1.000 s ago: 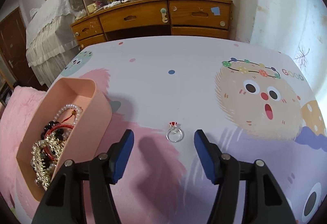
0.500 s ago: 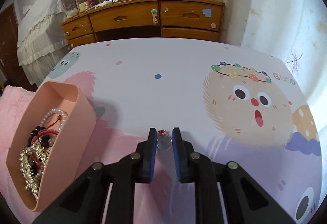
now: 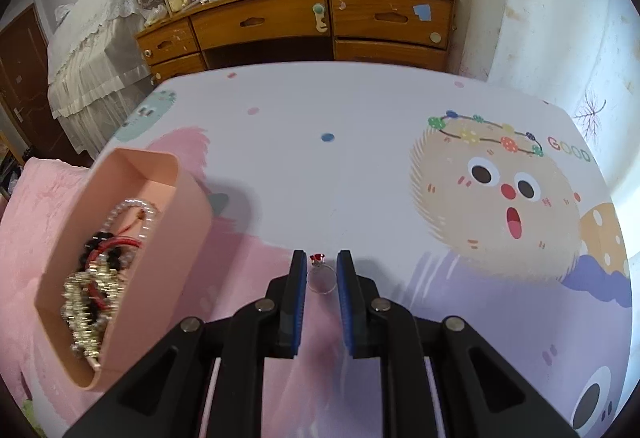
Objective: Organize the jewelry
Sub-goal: 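Carry the silver ring over the tray and open the right gripper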
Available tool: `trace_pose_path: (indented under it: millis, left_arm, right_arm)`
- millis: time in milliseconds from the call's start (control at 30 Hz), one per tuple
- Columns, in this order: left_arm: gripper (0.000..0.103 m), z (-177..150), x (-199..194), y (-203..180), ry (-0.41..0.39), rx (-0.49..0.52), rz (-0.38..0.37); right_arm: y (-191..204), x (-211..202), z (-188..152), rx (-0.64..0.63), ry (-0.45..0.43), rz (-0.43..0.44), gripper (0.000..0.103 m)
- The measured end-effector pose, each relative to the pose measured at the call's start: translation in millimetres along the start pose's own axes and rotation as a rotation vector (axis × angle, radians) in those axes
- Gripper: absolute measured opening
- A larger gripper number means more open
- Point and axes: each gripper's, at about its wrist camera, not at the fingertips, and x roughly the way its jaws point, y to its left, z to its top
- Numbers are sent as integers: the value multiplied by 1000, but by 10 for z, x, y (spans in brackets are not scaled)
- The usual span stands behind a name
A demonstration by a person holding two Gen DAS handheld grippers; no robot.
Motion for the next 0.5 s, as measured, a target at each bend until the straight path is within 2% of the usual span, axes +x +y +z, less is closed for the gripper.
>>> trace_pose_path:
  millis: [233, 400, 500]
  left_arm:
    - [89, -13, -9, 93, -23, -11, 5]
    - [89, 16, -98, 206, -72, -13, -24]
    - [89, 12, -173, 312, -113, -17, -45]
  right_arm:
    - [199, -502, 175, 26, -90, 104, 15]
    - [544, -887, 312, 43, -133, 229, 15]
    - [785, -1037, 327, 39, -147, 268, 15]
